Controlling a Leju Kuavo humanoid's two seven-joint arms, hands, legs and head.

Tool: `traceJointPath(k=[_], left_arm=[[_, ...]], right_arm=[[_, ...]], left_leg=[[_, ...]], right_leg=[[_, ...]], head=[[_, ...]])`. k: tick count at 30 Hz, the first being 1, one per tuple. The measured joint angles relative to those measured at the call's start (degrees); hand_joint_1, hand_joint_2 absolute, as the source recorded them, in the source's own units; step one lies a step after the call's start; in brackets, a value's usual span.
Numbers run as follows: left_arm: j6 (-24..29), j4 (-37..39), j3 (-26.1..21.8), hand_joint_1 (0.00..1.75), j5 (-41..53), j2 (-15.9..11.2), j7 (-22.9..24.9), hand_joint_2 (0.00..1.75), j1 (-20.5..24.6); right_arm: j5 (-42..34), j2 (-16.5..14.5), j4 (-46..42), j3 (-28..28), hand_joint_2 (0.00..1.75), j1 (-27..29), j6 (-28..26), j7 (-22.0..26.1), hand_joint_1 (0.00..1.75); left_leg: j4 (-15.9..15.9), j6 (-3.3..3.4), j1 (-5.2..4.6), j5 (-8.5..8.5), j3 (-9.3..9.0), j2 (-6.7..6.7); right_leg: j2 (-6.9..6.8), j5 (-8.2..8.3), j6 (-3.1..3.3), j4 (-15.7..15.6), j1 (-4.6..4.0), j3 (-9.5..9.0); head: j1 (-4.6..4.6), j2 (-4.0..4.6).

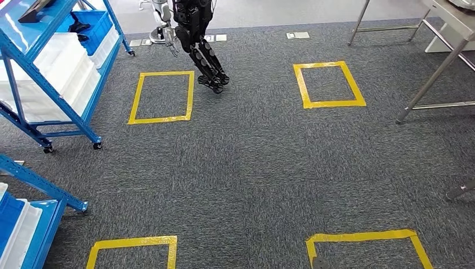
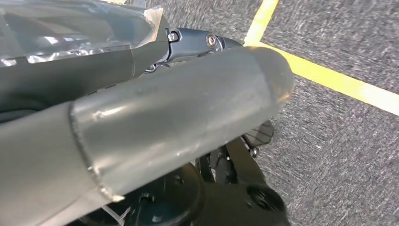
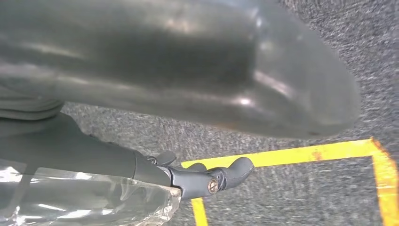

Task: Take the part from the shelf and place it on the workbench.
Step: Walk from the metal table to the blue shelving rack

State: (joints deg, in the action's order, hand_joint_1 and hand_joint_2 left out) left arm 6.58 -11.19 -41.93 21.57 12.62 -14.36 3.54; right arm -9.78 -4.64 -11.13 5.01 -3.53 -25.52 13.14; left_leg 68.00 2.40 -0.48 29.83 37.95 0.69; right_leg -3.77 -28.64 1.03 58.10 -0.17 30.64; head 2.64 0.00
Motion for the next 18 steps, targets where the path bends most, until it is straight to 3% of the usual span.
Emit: traceJointPath(k=[2, 3, 4, 6, 8, 10, 12, 13, 14, 16, 17, 18], left_arm=[[0.1, 0.0, 0.0, 0.0, 0.0, -0.1, 0.0, 0.0, 0.2], [0.1, 0.0, 0.0, 0.0, -0.1, -0.2, -0.1, 0.0, 0.3], [0.1, -0.1, 0.0, 0.0, -0.1, -0.2, -0.1, 0.0, 0.4], [0.1, -0.1, 0.0, 0.0, -0.1, -0.3, -0.2, 0.0, 0.3], [0.2, 0.0, -0.1, 0.0, -0.2, -0.2, -0.2, 0.0, 0.1], [0.3, 0.0, -0.1, 0.0, -0.2, -0.1, -0.2, 0.0, 0.2], [0.3, 0.0, -0.1, 0.0, -0.2, 0.0, -0.2, 0.0, 0.3], [0.3, 0.0, -0.1, 0.0, -0.3, 0.1, -0.2, 0.0, 0.2], [0.3, 0.0, -0.1, 0.0, -0.3, 0.2, -0.2, 0.0, 0.1], [0.3, 0.0, -0.1, 0.0, -0.3, 0.2, -0.2, 0.0, 0.0], [0.3, 0.0, -0.1, 0.0, -0.3, 0.1, -0.2, 0.0, 0.0], [0.4, 0.0, -0.1, 0.0, -0.3, 0.1, -0.2, 0.0, 0.0]], right_arm=[[0.2, -0.2, 0.0, 0.0, 0.0, -0.1, 0.1, 0.0, 0.0], [0.3, -0.3, 0.0, 0.0, 0.0, -0.1, 0.2, 0.0, 0.0], [0.3, -0.4, 0.0, 0.0, 0.0, -0.1, 0.2, 0.0, 0.0], [0.4, -0.7, 0.0, 0.0, 0.0, -0.2, 0.3, -0.1, 0.0], [0.4, -0.7, -0.1, -0.1, 0.0, -0.3, 0.3, -0.1, 0.0], [0.4, -0.5, -0.1, -0.1, 0.0, -0.3, 0.3, -0.1, 0.0], [0.4, -0.2, 0.0, -0.1, 0.0, -0.1, 0.3, -0.1, 0.0], [0.4, -0.1, 0.0, -0.1, 0.0, 0.0, 0.3, -0.2, 0.0], [0.4, 0.0, 0.0, -0.1, 0.0, 0.1, 0.3, -0.2, 0.0], [0.4, 0.1, 0.0, -0.1, 0.0, 0.1, 0.3, -0.2, 0.0], [0.4, 0.1, 0.0, -0.1, 0.0, 0.0, 0.3, -0.2, 0.0], [0.4, 0.0, 0.0, -0.1, 0.0, 0.0, 0.3, -0.3, 0.0]], left_leg=[[-7.3, 1.35, -1.06, -2.62, -3.95, 2.18], [-9.2, 1.77, -1.51, -3.0, -4.93, 2.95], [-9.6, 1.94, -1.72, -2.89, -5.06, 3.06], [-10.7, 2.31, -1.58, -3.4, -5.48, 1.96], [-12.5, 2.73, -1.08, -4.4, -6.49, 0.74], [-13.5, 2.86, -0.71, -5.07, -7.02, -0.54], [-13.5, 2.72, -0.53, -5.17, -6.96, -2.13], [-13.4, 2.51, -0.41, -5.12, -6.99, -2.94], [-13.2, 2.19, -0.2, -5.01, -7.04, -3.73], [-12.2, 1.13, 0.42, -4.44, -6.92, -5.15], [-11.4, 0.45, 0.58, -3.97, -6.63, -5.78], [-10.7, -0.1, 0.65, -3.59, -6.31, -6.31]], right_leg=[[-1.08, -0.27, -0.06, 0.0, -0.1, -0.34], [-1.62, -0.38, -0.22, -0.1, -0.05, -0.45], [-2.14, -0.47, -0.41, -0.2, 0.04, -0.53], [-2.91, -0.58, -0.75, -0.4, 0.02, -0.76], [-0.93, -1.49, -0.84, 1.1, -0.09, -0.32], [2.26, -4.1, -0.71, 6.8, 0.17, 2.23], [3.38, -6.49, -1.12, 13.5, 0.72, 5.62], [3.48, -6.54, -1.69, 14.7, 1.04, 6.34], [3.54, -5.62, -2.51, 13.6, 1.41, 6.03], [4.39, -2.17, -4.38, 6.3, 2.26, 2.83], [5.14, -0.9, -4.83, 3.0, 2.5, 1.39], [5.8, -0.21, -4.75, 1.0, 2.6, 0.45]], head=[[0.03, 0.0], [0.04, 0.0], [0.06, 0.0], [0.03, 0.0], [0.05, -0.01], [0.18, 0.0], [0.25, 0.0], [0.24, 0.0], [0.24, 0.0], [0.27, 0.0], [0.46, 0.0], [0.58, -0.01]])
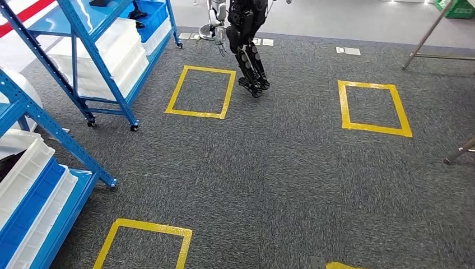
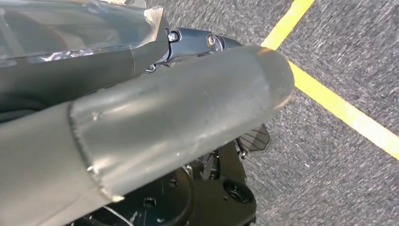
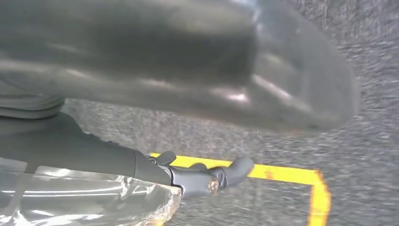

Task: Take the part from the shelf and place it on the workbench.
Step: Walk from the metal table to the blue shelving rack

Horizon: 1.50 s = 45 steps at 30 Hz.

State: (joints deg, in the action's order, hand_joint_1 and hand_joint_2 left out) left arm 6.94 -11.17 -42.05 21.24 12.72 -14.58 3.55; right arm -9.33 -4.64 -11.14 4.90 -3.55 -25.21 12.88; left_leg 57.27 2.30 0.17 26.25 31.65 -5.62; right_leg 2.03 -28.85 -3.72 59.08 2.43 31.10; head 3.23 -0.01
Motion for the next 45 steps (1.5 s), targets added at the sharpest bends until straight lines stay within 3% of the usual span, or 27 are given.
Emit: traceJointPath(k=[3, 4, 6, 8, 10, 11, 12, 14, 16, 18, 19, 21, 23, 25, 26, 27, 29, 30, 31, 33, 34, 36, 38, 40, 41, 43, 45], left_arm=[[0.1, 0.0, 0.0, 0.0, 0.0, -0.1, -0.1, 0.0, -0.2], [0.1, 0.0, -0.1, 0.0, 0.0, -0.1, -0.2, 0.0, -0.3], [0.0, 0.0, -0.1, 0.0, 0.1, -0.1, -0.2, 0.0, -0.4], [-0.1, 0.0, -0.1, 0.0, 0.2, -0.1, -0.4, 0.0, -0.3], [-0.3, 0.0, -0.1, 0.0, 0.4, -0.1, -0.4, 0.0, -0.3], [-0.4, 0.0, -0.1, 0.0, 0.5, -0.1, -0.4, 0.0, -0.4], [-0.5, 0.0, -0.1, 0.0, 0.6, -0.1, -0.4, 0.0, -0.5], [-0.6, 0.0, -0.1, 0.0, 0.8, -0.3, -0.4, 0.0, -0.4], [-0.6, 0.0, 0.0, 0.0, 0.9, -0.4, -0.4, 0.0, 0.1], [-0.6, 0.0, 0.0, 0.0, 0.9, -0.5, -0.4, 0.0, 0.3], [-0.6, 0.0, 0.0, 0.0, 1.0, -0.5, -0.4, 0.0, 0.2], [-0.7, 0.0, 0.0, 0.0, 1.0, -0.5, -0.4, 0.0, 0.2], [-0.7, 0.0, 0.0, 0.0, 1.1, -0.4, -0.4, 0.0, 0.4], [-0.8, 0.0, 0.1, 0.0, 1.2, -0.3, -0.4, 0.0, 0.4], [-0.8, 0.0, 0.1, 0.0, 1.2, -0.3, -0.4, 0.0, 0.3], [-0.8, 0.0, 0.1, 0.0, 1.3, -0.2, -0.4, 0.0, 0.2], [-0.8, 0.0, 0.1, 0.0, 1.3, -0.2, -0.4, 0.0, 0.2], [-0.8, 0.0, 0.1, 0.0, 1.3, -0.2, -0.4, 0.0, 0.2], [-0.8, 0.0, 0.1, 0.0, 1.3, -0.2, -0.4, 0.0, 0.2], [-0.7, 0.0, 0.1, 0.0, 1.4, -0.3, -0.3, 0.0, 0.1], [-0.8, 0.0, 0.1, 0.0, 1.4, -0.4, -0.3, 0.0, 0.0], [-0.8, 0.0, 0.2, 0.0, 1.5, -0.4, -0.4, 0.0, -0.1], [-0.8, 0.0, 0.2, 0.0, 1.5, -0.4, -0.4, 0.0, 0.1], [-0.8, 0.0, 0.2, 0.0, 1.6, -0.4, -0.4, 0.0, 0.2], [-0.8, 0.0, 0.2, 0.0, 1.7, -0.4, -0.5, 0.0, 0.1], [-0.8, 0.0, 0.2, 0.0, 1.9, -0.5, -0.5, 0.0, 0.1], [-0.9, 0.0, 0.3, 0.0, 2.2, -0.6, -0.5, 0.0, 0.2]], right_arm=[[-0.1, -0.1, 0.0, 0.0, 0.0, -0.1, 0.0, 0.0, 0.0], [-0.1, -0.1, 0.0, 0.0, 0.0, 0.0, 0.0, 0.0, 0.0], [-0.1, -0.1, 0.0, 0.0, 0.0, 0.0, 0.0, 0.1, 0.0], [-0.3, -0.1, 0.0, 0.0, 0.0, 0.2, 0.0, 0.1, 0.0], [-0.6, 0.0, 0.0, 0.0, 0.0, 0.4, 0.0, 0.1, 0.0], [-0.8, 0.0, 0.1, 0.0, 0.0, 0.4, 0.0, 0.1, 0.0], [-0.9, 0.0, 0.1, 0.0, 0.0, 0.4, 0.0, 0.2, 0.0], [-1.0, -0.2, 0.1, 0.0, 0.0, 0.3, 0.0, 0.3, 0.0], [-1.1, -0.4, 0.1, 0.0, 0.0, 0.3, -0.1, 0.4, 0.0], [-1.2, -0.6, 0.0, 0.0, 0.0, 0.2, -0.2, 0.4, 0.0], [-1.2, -0.6, 0.0, 0.0, 0.0, 0.2, -0.2, 0.4, 0.0], [-1.2, -0.6, 0.0, 0.0, 0.0, 0.2, -0.3, 0.4, 0.0], [-1.2, -0.4, 0.0, 0.0, 0.0, 0.3, -0.4, 0.4, 0.0], [-1.2, -0.2, 0.0, 0.0, 0.0, 0.6, -0.4, 0.4, 0.0], [-1.3, -0.1, 0.0, 0.0, 0.0, 0.6, -0.4, 0.4, 0.0], [-1.3, 0.0, 0.0, 0.0, 0.0, 0.7, -0.4, 0.4, 0.0], [-1.3, 0.1, 0.0, 0.0, 0.0, 0.7, -0.4, 0.4, 0.0], [-1.3, 0.1, 0.1, 0.0, 0.0, 0.6, -0.4, 0.4, 0.0], [-1.3, 0.1, 0.1, 0.0, 0.0, 0.6, -0.4, 0.4, 0.0], [-1.3, 0.0, 0.2, 0.0, 0.0, 0.4, -0.4, 0.4, 0.0], [-1.3, 0.0, 0.2, 0.0, 0.0, 0.4, -0.5, 0.4, 0.0], [-1.4, -0.1, 0.2, 0.1, 0.0, 0.4, -0.5, 0.4, 0.0], [-1.5, -0.1, 0.2, 0.1, 0.0, 0.5, -0.5, 0.5, 0.0], [-1.8, 0.0, 0.2, 0.2, 0.0, 0.7, -0.5, 0.5, 0.0], [-1.9, 0.1, 0.2, 0.3, 0.0, 0.8, -0.5, 0.5, 0.0], [-2.0, 0.0, 0.2, 0.3, 0.0, 0.7, -0.7, 0.5, 0.0], [-2.2, -0.2, 0.2, 0.4, 0.0, 0.6, -0.9, 0.5, 0.0]], left_leg=[[0.9, -0.77, 0.15, 0.36, 0.79, -1.09], [1.3, -0.92, 0.28, 0.62, 1.02, -0.53], [4.6, -1.27, 0.41, 2.52, 2.62, 2.18], [12.0, -1.49, 0.42, 5.92, 6.53, 4.81], [17.4, -1.28, 0.42, 7.34, 9.68, 5.39], [17.1, -0.96, 0.34, 6.46, 9.7, 5.45], [14.5, -0.44, 0.13, 4.66, 8.49, 5.7], [6.9, 0.93, -0.8, 1.2, 4.49, 7.86], [2.4, 1.81, -1.77, 0.25, 2.28, 9.86], [1.5, 2.12, -2.18, 0.37, 2.07, 9.24], [0.7, 2.27, -2.04, -0.01, 1.63, 8.53], [-1.0, 2.67, -1.58, -0.96, 0.58, 7.17], [-1.6, 2.84, -1.26, -1.46, 0.23, 5.77], [-1.5, 2.74, -1.13, -1.43, 0.24, 4.13], [-1.4, 2.57, -1.0, -1.35, 0.18, 3.29], [-1.3, 2.29, -0.79, -1.22, 0.11, 2.5], [-0.4, 1.3, -0.38, -0.62, 0.2, 1.06], [0.3, 0.73, -0.32, -0.2, 0.42, 0.5], [0.8, 0.27, -0.34, 0.15, 0.72, 0.08], [1.3, -0.2, -0.35, 0.42, 1.21, -0.55], [1.4, -0.31, -0.21, 0.47, 1.36, -0.48], [3.5, -0.73, -0.02, 1.68, 2.36, 1.6], [9.7, -1.21, 0.06, 4.77, 5.58, 4.41], [16.6, -1.35, 0.17, 7.21, 9.56, 5.33], [17.8, -1.22, 0.17, 7.03, 10.49, 5.44], [13.7, -0.41, -0.05, 3.7, 8.75, 5.83], [6.0, 0.97, -0.85, 0.52, 4.8, 8.3]], right_leg=[[-0.25, 0.02, 1.51, -0.1, -0.28, -0.18], [-0.7, 0.05, 1.81, -0.2, -0.32, -0.19], [-1.58, 0.06, 2.45, -0.2, -0.47, -0.25], [-2.8, -0.11, 2.97, -0.2, -0.98, -0.25], [-4.23, -0.37, 3.35, -0.2, -1.5, -0.28], [-4.84, -0.49, 3.52, -0.2, -1.72, -0.38], [-5.41, -0.62, 3.68, -0.2, -1.92, -0.57], [-6.41, -0.91, 3.84, -0.3, -2.18, -0.98], [-7.53, -1.17, 3.65, -0.5, -2.23, -1.27], [-8.83, -1.28, 3.25, -0.9, -2.16, -1.71], [-8.69, -1.37, 3.09, -0.8, -2.15, -1.86], [-6.05, -2.61, 3.05, 1.6, -2.22, -0.98], [-2.96, -5.4, 3.26, 8.3, -1.95, 2.37], [-2.3, -7.08, 2.81, 14.1, -1.57, 5.71], [-2.25, -6.62, 2.21, 14.3, -1.35, 6.18], [-2.17, -5.2, 1.41, 12.2, -1.09, 5.51], [-1.01, -1.49, -0.12, 4.6, -0.52, 2.37], [-0.24, -0.31, -0.23, 1.7, -0.35, 1.23], [0.36, 0.22, 0.09, 0.2, -0.31, 0.58], [0.26, 0.19, 1.43, 0.1, -0.49, 0.48], [-0.16, 0.23, 1.89, 0.1, -0.49, 0.38], [-1.01, 0.26, 2.57, 0.0, -0.49, 0.23], [-2.11, 0.06, 3.11, 0.0, -0.73, 0.11], [-3.5, -0.22, 3.48, 0.0, -1.08, 0.04], [-4.16, -0.36, 3.66, 0.0, -1.26, -0.05], [-5.3, -0.7, 3.84, 0.0, -1.6, -0.48], [-6.3, -1.12, 3.79, -0.1, -1.88, -1.03]], head=[[-0.01, 0.0], [-0.08, 0.01], [-0.28, 0.01], [-0.46, 0.01], [-0.47, 0.01], [-0.47, 0.01], [-0.47, 0.01], [-0.45, 0.01], [-0.44, 0.01], [-0.47, 0.01], [-0.45, 0.01], [-0.42, 0.01], [-0.37, 0.01], [-0.35, 0.01], [-0.35, 0.01], [-0.36, 0.01], [-0.31, 0.01], [-0.2, 0.01], [-0.12, 0.0], [-0.11, 0.0], [-0.2, 0.0], [-0.37, 0.01], [-0.52, 0.01], [-0.56, 0.01], [-0.56, 0.01], [-0.56, 0.01], [-0.52, 0.01]])
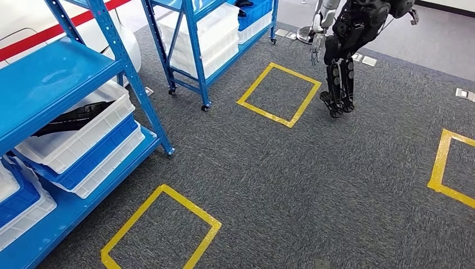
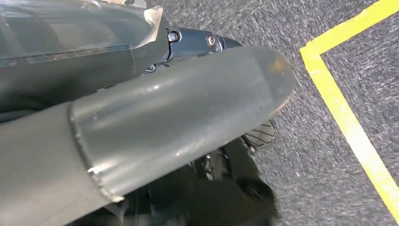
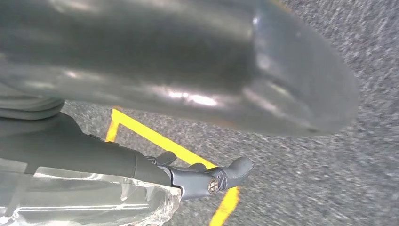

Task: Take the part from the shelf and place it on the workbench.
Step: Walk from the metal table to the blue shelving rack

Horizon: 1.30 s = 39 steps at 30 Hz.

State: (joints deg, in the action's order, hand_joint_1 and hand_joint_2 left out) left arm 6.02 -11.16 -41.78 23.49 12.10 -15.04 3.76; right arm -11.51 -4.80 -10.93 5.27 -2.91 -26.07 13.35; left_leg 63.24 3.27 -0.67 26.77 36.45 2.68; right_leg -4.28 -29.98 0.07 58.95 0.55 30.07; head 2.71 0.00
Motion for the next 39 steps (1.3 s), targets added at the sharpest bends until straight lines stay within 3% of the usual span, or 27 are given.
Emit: traceJointPath(k=[2, 4, 5, 6, 7, 9, 11, 12, 14, 15, 16, 17, 19, 21, 23, 25, 26, 27, 29, 31, 33, 35, 37, 39], left_arm=[[-0.1, 0.0, 0.1, 0.0, 0.3, -0.1, 0.0, 0.0, 0.3], [-0.2, 0.0, 0.2, 0.0, 0.4, -0.2, -0.1, 0.0, 0.3], [-0.2, 0.0, 0.2, 0.0, 0.5, -0.1, -0.1, 0.0, 0.2], [-0.1, 0.0, 0.2, 0.0, 0.5, -0.1, -0.1, 0.0, 0.2], [-0.1, 0.0, 0.3, 0.0, 0.5, 0.0, -0.1, 0.0, 0.2], [-0.1, 0.0, 0.4, 0.0, 0.6, 0.1, -0.2, 0.0, 0.3], [-0.2, 0.0, 0.5, 0.0, 0.7, 0.2, -0.2, 0.0, 0.3], [-0.4, 0.0, 0.6, 0.0, 0.9, 0.2, -0.2, 0.0, 0.2], [-0.9, 0.0, 0.9, 0.0, 1.3, 0.3, -0.3, 0.0, 0.1], [-1.0, 0.0, 1.0, 0.0, 1.5, 0.3, -0.3, 0.0, 0.1], [-1.2, 0.0, 1.1, 0.0, 1.6, 0.2, -0.4, 0.0, 0.1], [-1.2, 0.0, 1.2, 0.0, 1.7, 0.2, -0.5, 0.0, 0.1], [-1.3, 0.0, 1.3, 0.0, 1.8, 0.1, -0.6, 0.0, 0.0], [-1.3, 0.0, 1.4, 0.0, 2.0, 0.0, -0.7, 0.0, -0.1], [-1.2, 0.0, 1.6, 0.0, 2.2, -0.1, -0.7, 0.0, 0.0], [-1.2, 0.0, 1.7, 0.0, 2.3, -0.1, -0.7, 0.0, 0.1], [-1.2, 0.0, 1.8, 0.0, 2.4, -0.1, -0.7, 0.0, 0.0], [-1.3, 0.0, 1.8, 0.0, 2.4, -0.1, -0.7, 0.0, 0.0], [-1.3, 0.0, 1.9, 0.0, 2.6, -0.2, -0.7, 0.0, -0.1], [-1.3, 0.0, 2.0, 0.0, 2.7, -0.3, -0.8, 0.0, 0.1], [-1.4, 0.0, 2.1, 0.0, 2.7, -0.4, -0.9, 0.0, 0.2], [-1.4, 0.0, 2.4, 0.0, 2.8, -0.4, -0.9, 0.0, 0.2], [-1.4, 0.0, 2.5, 0.0, 2.9, -0.4, -0.9, 0.0, 0.1], [-1.4, 0.0, 2.6, 0.0, 3.0, -0.4, -0.9, 0.0, 0.3]], right_arm=[[-0.1, -0.2, 0.0, 0.1, 0.0, 0.0, -0.2, 0.0, 0.0], [-0.2, -0.4, 0.0, 0.1, 0.0, 0.0, -0.4, 0.0, 0.0], [-0.2, -0.4, -0.1, 0.1, 0.0, -0.1, -0.4, 0.0, 0.0], [-0.2, -0.4, -0.1, 0.2, 0.0, -0.1, -0.4, 0.0, 0.0], [-0.2, -0.3, -0.1, 0.3, 0.0, 0.0, -0.4, 0.1, 0.0], [-0.3, 0.0, -0.1, 0.5, 0.0, 0.1, -0.4, 0.0, 0.0], [-0.6, 0.3, 0.0, 0.7, 0.0, 0.3, -0.4, -0.2, 0.0], [-0.7, 0.4, 0.0, 0.8, 0.0, 0.4, -0.4, -0.2, 0.0], [-0.9, 0.5, 0.0, 1.1, 0.0, 0.5, -0.5, -0.4, 0.0], [-1.0, 0.5, 0.0, 1.2, 0.0, 0.5, -0.5, -0.4, 0.0], [-1.0, 0.5, 0.1, 1.3, 0.0, 0.5, -0.5, -0.5, 0.0], [-1.1, 0.5, 0.1, 1.3, 0.0, 0.5, -0.5, -0.4, 0.0], [-1.3, 0.4, 0.1, 1.5, 0.0, 0.4, -0.7, -0.3, 0.0], [-1.4, 0.2, 0.1, 1.6, 0.0, 0.4, -0.9, -0.1, 0.0], [-1.7, 0.0, 0.1, 1.8, 0.0, 0.7, -1.0, -0.1, 0.0], [-1.9, -0.1, 0.1, 2.0, 0.0, 0.9, -1.1, -0.1, 0.0], [-2.0, -0.1, 0.1, 2.1, 0.0, 1.0, -1.2, -0.1, 0.0], [-2.0, -0.2, 0.1, 2.2, 0.0, 1.0, -1.2, -0.1, 0.0], [-2.0, -0.3, 0.1, 2.4, 0.0, 1.0, -1.2, -0.1, 0.0], [-2.0, -0.5, 0.1, 2.5, 0.0, 0.9, -1.2, -0.1, 0.0], [-2.0, -0.7, 0.1, 2.6, 0.0, 0.9, -1.2, -0.1, 0.0], [-2.1, -0.7, 0.1, 2.6, 0.0, 0.8, -1.2, -0.1, 0.0], [-2.1, -0.8, 0.1, 2.7, 0.0, 0.7, -1.2, -0.1, 0.0], [-2.1, -0.7, 0.1, 2.8, 0.0, 0.7, -1.2, -0.1, 0.0]], left_leg=[[-3.5, 0.85, -0.84, -0.53, -1.8, 1.77], [-4.3, 1.1, -1.06, -0.56, -2.2, 0.75], [-5.1, 1.17, -0.89, -0.91, -2.74, 0.1], [-6.0, 1.31, -0.64, -1.33, -3.35, -0.55], [-6.8, 1.44, -0.36, -1.75, -3.92, -1.26], [-7.3, 1.59, -0.12, -2.02, -4.17, -2.77], [-7.3, 1.48, -0.01, -1.9, -4.26, -4.51], [-7.2, 1.32, 0.11, -1.78, -4.38, -5.35], [-6.8, 0.65, 0.45, -1.33, -4.65, -6.92], [-6.3, 0.15, 0.46, -0.94, -4.64, -7.55], [-5.8, -0.33, 0.46, -0.52, -4.56, -8.05], [-5.5, -0.77, 0.43, -0.18, -4.44, -8.42], [-5.4, -1.31, 0.58, 0.12, -4.27, -8.86], [-4.1, -1.8, 0.75, 0.81, -3.78, -7.28], [1.1, -2.42, 0.87, 3.51, -1.24, -4.47], [8.7, -2.86, 1.12, 6.51, 3.06, -3.21], [11.1, -2.94, 1.22, 6.83, 4.69, -3.0], [11.1, -2.89, 1.28, 5.93, 5.15, -2.88], [5.0, -2.35, 1.21, 1.62, 2.69, -1.97], [-2.1, -1.53, 0.62, -1.11, -0.76, 0.41], [-4.2, -0.99, 0.01, -1.01, -1.73, 1.39], [-4.9, -0.51, 0.06, -1.23, -2.03, 0.0], [-6.2, 0.13, 0.38, -1.86, -2.98, -1.3], [-6.8, 0.61, 0.48, -2.09, -3.56, -2.62]], right_leg=[[-1.05, -0.34, -0.31, -0.2, 0.03, -0.37], [-2.1, -0.52, -0.76, -0.6, 0.07, -0.87], [-1.69, -0.66, -0.97, -0.5, 0.02, -1.09], [-0.45, -1.13, -1.07, 0.4, -0.05, -0.82], [1.14, -2.05, -1.09, 2.5, -0.08, 0.14], [3.68, -4.84, -0.96, 9.8, 0.19, 4.06], [4.04, -5.95, -1.58, 14.8, 0.49, 7.38], [4.09, -5.0, -2.27, 14.3, 0.67, 7.59], [4.89, -1.01, -3.93, 7.1, 1.23, 4.92], [5.6, 0.64, -4.28, 3.3, 1.4, 3.4], [6.1, 1.68, -4.14, 0.6, 1.51, 2.31], [6.42, 2.02, -3.6, -0.6, 1.44, 1.73], [5.73, 2.01, -2.19, -0.7, 1.29, 1.4], [5.03, 2.07, -1.43, -0.8, 1.45, 1.06], [4.07, 1.84, -0.84, -0.8, 1.44, 0.75], [2.85, 1.46, -0.35, -0.8, 1.23, 0.5], [2.21, 1.27, -0.2, -0.8, 1.15, 0.36], [1.66, 1.06, -0.14, -0.8, 1.1, 0.15], [0.6, 0.52, -0.27, -0.9, 1.02, -0.54], [-0.29, -0.09, -0.65, -0.9, 0.75, -1.1], [-1.23, -0.53, -1.21, -1.2, 0.55, -1.5], [-2.01, -0.8, -1.81, -1.5, 0.38, -2.14], [-0.04, -1.84, -2.03, 0.3, 0.23, -1.67], [3.02, -4.55, -1.67, 6.9, 0.34, 1.71]], head=[[0.01, 0.0], [-0.07, -0.01], [-0.02, -0.01], [-0.02, -0.01], [0.05, -0.01], [0.11, 0.0], [0.14, 0.0], [0.14, 0.0], [0.16, 0.0], [0.21, 0.0], [0.25, 0.0], [0.26, 0.0], [0.21, 0.0], [0.12, 0.0], [0.02, 0.0], [-0.03, 0.0], [-0.04, 0.0], [-0.04, 0.0], [-0.04, 0.0], [-0.01, 0.0], [-0.01, 0.0], [-0.01, -0.01], [0.09, -0.01], [0.19, 0.0]])
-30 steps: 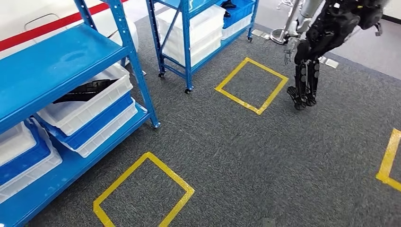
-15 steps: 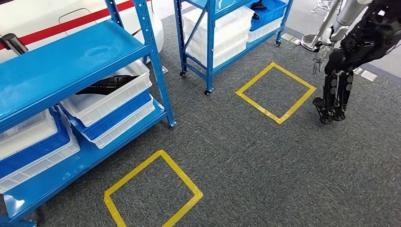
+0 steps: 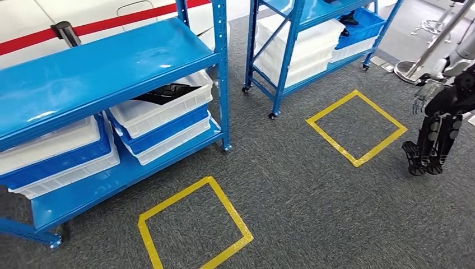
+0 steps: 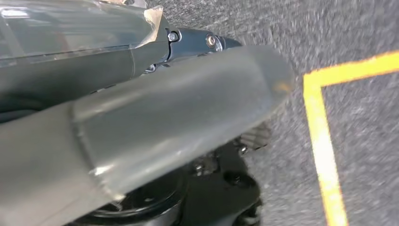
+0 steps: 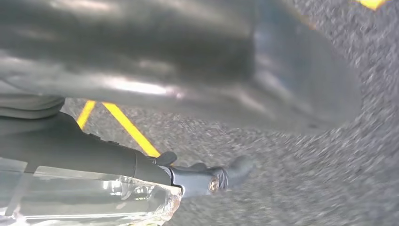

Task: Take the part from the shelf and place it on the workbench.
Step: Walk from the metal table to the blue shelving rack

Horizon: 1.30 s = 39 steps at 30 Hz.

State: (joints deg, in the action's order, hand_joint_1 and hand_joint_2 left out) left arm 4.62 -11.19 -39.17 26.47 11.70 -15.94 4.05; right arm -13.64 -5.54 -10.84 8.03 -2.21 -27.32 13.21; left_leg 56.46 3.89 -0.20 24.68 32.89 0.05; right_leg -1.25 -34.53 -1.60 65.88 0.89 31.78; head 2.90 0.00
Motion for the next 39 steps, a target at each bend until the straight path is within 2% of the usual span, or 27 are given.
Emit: traceJointPath(k=[2, 3, 4, 6, 7, 8, 11, 12, 14, 16, 17, 18, 19, 20, 22, 24, 26, 27, 29, 30, 32, 33, 34, 35, 37, 38, 39], left_arm=[[-0.1, 0.0, 0.0, 0.0, 0.1, 0.0, 0.0, 0.0, 0.1], [-0.1, 0.0, 0.0, 0.0, 0.2, 0.0, 0.0, 0.0, 0.1], [-0.2, 0.0, 0.0, 0.0, 0.2, 0.0, 0.1, 0.0, 0.0], [-0.3, 0.0, 0.1, 0.0, 0.3, 0.0, 0.1, 0.0, -0.1], [-0.3, 0.0, 0.1, 0.0, 0.4, 0.0, 0.2, 0.0, -0.1], [-0.3, 0.0, 0.1, 0.0, 0.4, 0.0, 0.2, 0.0, -0.1], [-0.3, 0.0, 0.1, 0.0, 0.5, -0.1, 0.2, 0.0, -0.2], [-0.3, 0.0, 0.1, 0.0, 0.5, -0.2, 0.2, 0.0, -0.2], [-0.3, 0.0, 0.1, 0.0, 0.5, -0.2, 0.2, 0.0, -0.2], [-0.3, 0.0, 0.1, 0.0, 0.5, -0.2, 0.2, 0.0, 0.0], [-0.3, 0.0, 0.1, 0.0, 0.5, -0.2, 0.2, 0.0, 0.0], [-0.3, 0.0, 0.2, 0.0, 0.5, -0.2, 0.2, 0.0, -0.1], [-0.3, 0.0, 0.2, 0.0, 0.5, -0.2, 0.2, 0.0, -0.1], [-0.3, 0.0, 0.2, 0.0, 0.5, -0.2, 0.2, 0.0, -0.2], [-0.3, 0.0, 0.2, 0.0, 0.5, -0.3, 0.2, 0.0, 0.0], [-0.3, 0.0, 0.2, 0.0, 0.5, -0.4, 0.2, 0.0, 0.2], [-0.3, 0.0, 0.2, 0.0, 0.5, -0.4, 0.2, 0.0, 0.3], [-0.3, 0.0, 0.2, 0.0, 0.5, -0.4, 0.2, 0.0, 0.1], [-0.3, 0.0, 0.2, 0.0, 0.4, -0.3, 0.2, 0.0, 0.1], [-0.3, 0.0, 0.2, 0.0, 0.4, -0.2, 0.2, 0.0, 0.1], [-0.3, 0.0, 0.1, 0.0, 0.4, -0.1, 0.2, 0.0, 0.3], [-0.3, 0.0, 0.1, 0.0, 0.4, -0.1, 0.2, 0.0, 0.3], [-0.3, 0.0, 0.1, 0.0, 0.4, -0.1, 0.2, 0.0, 0.2], [-0.3, 0.0, 0.1, 0.0, 0.4, 0.0, 0.2, 0.0, 0.1], [-0.2, 0.0, 0.1, 0.0, 0.4, 0.0, 0.3, 0.0, 0.1], [-0.2, 0.0, 0.0, 0.0, 0.4, 0.0, 0.3, 0.0, 0.1], [-0.2, 0.0, 0.0, 0.0, 0.3, 0.0, 0.3, 0.0, 0.1]], right_arm=[[-0.1, 0.0, 0.0, 0.1, 0.0, 0.1, 0.0, 0.0, 0.0], [-0.1, 0.0, 0.0, 0.1, 0.0, 0.1, -0.1, -0.1, 0.0], [-0.1, 0.1, 0.0, 0.1, 0.0, 0.2, -0.1, -0.1, 0.0], [-0.2, 0.2, 0.0, 0.1, 0.0, 0.2, -0.2, -0.1, 0.0], [-0.2, 0.2, 0.0, 0.1, 0.0, 0.1, -0.2, -0.1, 0.0], [-0.2, 0.2, 0.0, 0.1, 0.0, 0.1, -0.3, -0.1, 0.0], [-0.2, 0.1, 0.0, 0.1, 0.0, -0.3, -0.3, 0.0, 0.0], [-0.3, 0.1, 0.0, 0.2, 0.0, -0.4, -0.4, 0.0, 0.0], [-0.3, 0.0, 0.0, 0.2, 0.0, -0.3, -0.5, 0.0, 0.0], [-0.2, -0.1, 0.0, 0.2, 0.0, -0.1, -0.5, 0.0, 0.0], [-0.2, 0.0, 0.0, 0.2, 0.0, 0.0, -0.5, 0.0, 0.0], [-0.2, 0.0, 0.0, 0.2, 0.0, 0.0, -0.5, 0.0, 0.0], [-0.2, 0.0, 0.0, 0.2, 0.0, 0.0, -0.5, 0.0, 0.0], [-0.1, 0.0, 0.0, 0.2, 0.0, 0.0, -0.5, 0.0, 0.0], [0.0, -0.1, 0.0, 0.2, 0.0, -0.1, -0.5, 0.0, 0.0], [0.1, -0.1, 0.0, 0.2, 0.0, -0.1, -0.5, 0.0, 0.0], [0.2, -0.2, 0.0, 0.2, 0.0, -0.2, -0.5, 0.0, 0.0], [0.2, -0.2, 0.0, 0.2, 0.0, -0.3, -0.5, 0.0, 0.0], [0.3, -0.1, 0.0, 0.2, 0.0, -0.3, -0.5, 0.0, 0.0], [0.4, 0.0, 0.0, 0.2, 0.0, -0.3, -0.5, 0.0, 0.0], [0.4, 0.1, 0.0, 0.2, 0.0, -0.2, -0.5, 0.0, 0.0], [0.5, 0.2, 0.0, 0.2, 0.0, -0.1, -0.5, 0.0, 0.0], [0.6, 0.3, 0.0, 0.2, 0.0, 0.0, -0.5, 0.0, 0.0], [0.8, 0.3, 0.0, 0.2, 0.0, 0.0, -0.5, -0.1, 0.0], [1.1, 0.5, 0.0, 0.2, 0.0, 0.0, -0.5, -0.1, 0.0], [1.2, 0.5, 0.0, 0.2, 0.0, -0.1, -0.5, -0.1, 0.0], [1.2, 0.5, 0.0, 0.2, 0.0, -0.1, -0.5, -0.1, 0.0]], left_leg=[[0.0, 0.19, -0.04, 0.15, -0.1, -1.72], [0.0, 0.16, -0.05, 0.23, -0.19, -2.63], [0.1, 0.03, -0.02, 0.35, -0.35, -3.54], [0.4, -0.47, 0.06, 0.7, -0.63, -5.08], [0.7, -0.84, 0.0, 1.01, -0.67, -5.71], [0.9, -1.2, -0.06, 1.28, -0.63, -6.12], [1.1, -1.92, 0.01, 1.67, -0.45, -6.84], [1.6, -2.12, 0.06, 1.97, -0.31, -6.32], [5.5, -2.73, 0.19, 4.28, 1.51, -3.65], [13.2, -3.42, 0.42, 7.81, 5.57, -0.99], [16.5, -3.6, 0.57, 8.77, 7.47, -0.51], [17.9, -3.66, 0.68, 8.61, 8.51, -0.3], [17.0, -3.58, 0.75, 7.32, 8.35, -0.14], [13.8, -3.29, 0.72, 5.22, 6.96, 0.3], [5.8, -2.35, 0.23, 1.64, 2.95, 2.73], [2.1, -1.63, -0.4, 0.9, 1.14, 4.25], [1.6, -1.19, -0.69, 1.0, 1.01, 3.06], [1.0, -0.92, -0.59, 0.72, 0.65, 2.36], [-0.3, -0.25, -0.11, -0.05, -0.21, 1.03], [-0.7, -0.04, 0.14, -0.28, -0.35, 0.4], [-0.8, 0.15, 0.28, -0.35, -0.33, -1.16], [-0.7, 0.12, 0.31, -0.31, -0.35, -2.07], [-0.7, 0.04, 0.35, -0.26, -0.4, -2.89], [-0.6, -0.12, 0.43, -0.16, -0.5, -3.72], [0.0, -0.75, 0.47, 0.25, -0.48, -5.18], [0.5, -1.18, 0.43, 0.6, -0.36, -5.89], [0.9, -1.63, 0.35, 0.94, -0.18, -6.47]], right_leg=[[0.93, -1.97, -0.09, 6.8, 0.08, 4.29], [1.01, -1.53, -0.55, 7.4, 0.11, 5.23], [1.12, 0.01, -1.21, 5.5, 0.18, 4.91], [2.1, 4.14, -2.28, -2.2, 0.48, 2.09], [2.64, 5.66, -2.27, -5.5, 0.56, 0.79], [3.03, 6.42, -1.85, -7.3, 0.52, 0.05], [2.45, 6.79, -0.03, -8.2, 0.37, -0.7], [2.09, 6.85, 0.35, -8.2, 0.51, -0.91], [1.18, 6.8, 0.99, -8.4, 0.76, -1.16], [0.02, 6.5, 1.47, -8.4, 0.54, -1.34], [-0.64, 6.36, 1.63, -8.4, 0.45, -1.43], [-1.28, 6.2, 1.73, -8.4, 0.38, -1.54], [-1.89, 6.02, 1.77, -8.4, 0.31, -1.73], [-2.45, 5.82, 1.75, -8.4, 0.24, -2.0], [-3.45, 5.35, 1.52, -8.4, -0.01, -2.57], [-4.45, 4.93, 1.03, -8.5, -0.23, -2.95], [-5.62, 4.67, 0.44, -8.8, -0.41, -3.36], [-5.32, 4.4, 0.21, -8.6, -0.44, -3.48], [-2.77, 2.68, 0.28, -5.4, -0.55, -2.23], [-0.91, 1.13, 0.55, -1.9, -0.38, -0.5], [0.8, -1.72, 0.7, 6.0, -0.2, 3.86], [1.02, -2.13, 0.37, 8.2, -0.09, 5.32], [1.08, -1.69, -0.15, 8.6, 0.03, 5.86], [1.23, -0.14, -0.88, 6.1, 0.24, 5.04], [2.76, 3.65, -2.15, -2.2, 0.82, 1.8], [3.65, 5.23, -2.29, -5.8, 1.09, 0.45], [4.26, 5.92, -2.04, -7.6, 1.19, -0.2]], head=[[0.01, 0.0], [0.0, 0.0], [0.01, 0.0], [0.0, -0.01], [0.03, -0.01], [0.03, -0.01], [0.02, -0.01], [-0.03, -0.01], [-0.25, -0.01], [-0.42, 0.0], [-0.41, 0.0], [-0.42, 0.0], [-0.43, 0.0], [-0.42, 0.0], [-0.41, 0.0], [-0.39, 0.0], [-0.4, -0.01], [-0.34, -0.01], [-0.24, 0.0], [-0.15, 0.0], [-0.06, 0.0], [-0.06, 0.0], [-0.06, 0.0], [-0.07, 0.0], [0.01, 0.0], [0.02, -0.01], [-0.02, -0.01]])
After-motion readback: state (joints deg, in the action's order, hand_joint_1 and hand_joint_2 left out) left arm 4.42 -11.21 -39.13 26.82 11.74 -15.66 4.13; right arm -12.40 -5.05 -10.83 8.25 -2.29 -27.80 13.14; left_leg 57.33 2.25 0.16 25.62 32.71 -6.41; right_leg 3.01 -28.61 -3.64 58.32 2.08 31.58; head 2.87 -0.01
